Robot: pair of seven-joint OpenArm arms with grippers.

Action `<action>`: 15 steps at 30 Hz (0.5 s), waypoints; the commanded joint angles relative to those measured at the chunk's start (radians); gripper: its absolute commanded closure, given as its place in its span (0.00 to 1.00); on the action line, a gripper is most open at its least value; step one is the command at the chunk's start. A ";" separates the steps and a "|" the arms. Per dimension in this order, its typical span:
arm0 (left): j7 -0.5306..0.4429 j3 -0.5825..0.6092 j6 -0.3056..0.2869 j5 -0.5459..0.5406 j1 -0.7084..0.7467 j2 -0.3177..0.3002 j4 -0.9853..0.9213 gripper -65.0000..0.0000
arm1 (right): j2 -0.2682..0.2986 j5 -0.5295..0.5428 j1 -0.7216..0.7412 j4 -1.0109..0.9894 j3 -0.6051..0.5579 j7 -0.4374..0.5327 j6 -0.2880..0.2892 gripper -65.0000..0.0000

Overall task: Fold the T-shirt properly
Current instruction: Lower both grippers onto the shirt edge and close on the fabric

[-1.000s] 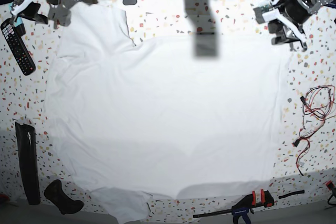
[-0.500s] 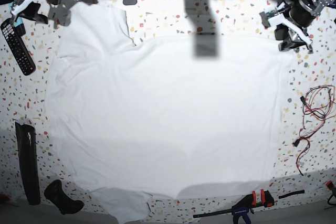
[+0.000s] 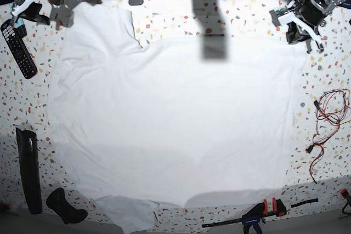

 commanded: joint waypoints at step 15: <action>0.003 -0.004 -0.007 0.000 0.003 -0.012 0.006 1.00 | 0.005 0.019 0.175 -0.253 -0.188 0.035 0.059 0.45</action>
